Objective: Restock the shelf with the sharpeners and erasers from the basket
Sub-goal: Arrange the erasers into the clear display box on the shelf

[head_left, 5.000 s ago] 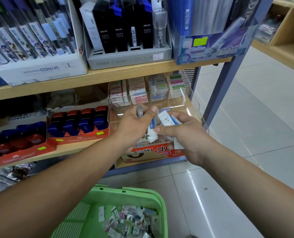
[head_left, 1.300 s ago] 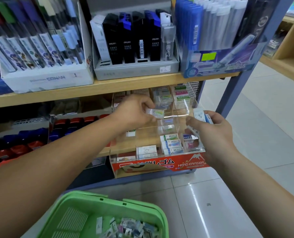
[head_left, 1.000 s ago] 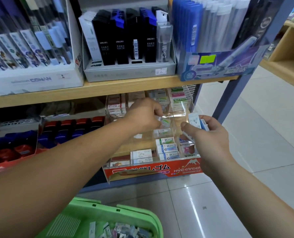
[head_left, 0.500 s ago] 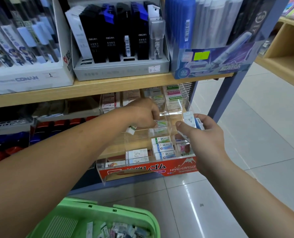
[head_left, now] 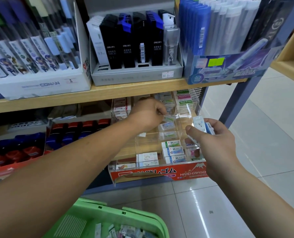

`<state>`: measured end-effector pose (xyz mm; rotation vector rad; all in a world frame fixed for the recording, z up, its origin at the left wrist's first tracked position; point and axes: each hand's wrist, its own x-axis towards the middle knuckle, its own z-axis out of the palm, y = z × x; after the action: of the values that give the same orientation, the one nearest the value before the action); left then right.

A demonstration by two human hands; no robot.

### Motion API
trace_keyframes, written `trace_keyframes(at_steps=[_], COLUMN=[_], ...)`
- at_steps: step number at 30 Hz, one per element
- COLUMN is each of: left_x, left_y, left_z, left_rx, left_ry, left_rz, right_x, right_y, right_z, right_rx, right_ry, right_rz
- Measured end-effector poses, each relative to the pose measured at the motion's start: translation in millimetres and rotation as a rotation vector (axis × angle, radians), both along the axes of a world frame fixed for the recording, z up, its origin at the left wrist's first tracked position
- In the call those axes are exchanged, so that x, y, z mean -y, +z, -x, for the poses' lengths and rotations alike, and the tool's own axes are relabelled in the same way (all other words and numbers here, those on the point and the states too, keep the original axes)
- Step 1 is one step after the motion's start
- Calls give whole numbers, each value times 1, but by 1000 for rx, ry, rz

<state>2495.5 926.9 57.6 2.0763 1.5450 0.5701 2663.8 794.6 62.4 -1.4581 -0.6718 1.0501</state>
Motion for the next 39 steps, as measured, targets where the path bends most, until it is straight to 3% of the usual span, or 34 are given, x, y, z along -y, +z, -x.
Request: trace_keyframes(at_steps=[6, 11, 16, 19, 23, 29, 31, 36, 39], left_x=[-8, -15, -14, -7, -2, -6, -2, 21, 38], left_y=[3, 4, 3, 11, 15, 24, 25, 21, 23], left_z=[-14, -15, -16, -5, 7, 2, 1, -1, -7], left_rx=[-298, -248, -408, -284, -114, -337, -175, 665, 914], left_ry=[-25, -80, -148, -155, -245, -329, -269, -10, 101], left_rz=[-4, 77, -1, -54, 100, 171, 171, 344, 384], right_x=[1, 2, 2, 2, 1, 1, 1, 2, 2], right_y=[0, 1, 1, 2, 1, 2, 3, 6, 8], right_z=[0, -1, -1, -2, 0, 1, 0, 10, 25], right_rx=[3, -9, -10, -18, -16, -28, -36, -126, -191], right_ry=[0, -1, 12, 19, 16, 17, 25, 171, 299], right_rz=[-8, -16, -18, -17, -11, -19, -20, -13, 27])
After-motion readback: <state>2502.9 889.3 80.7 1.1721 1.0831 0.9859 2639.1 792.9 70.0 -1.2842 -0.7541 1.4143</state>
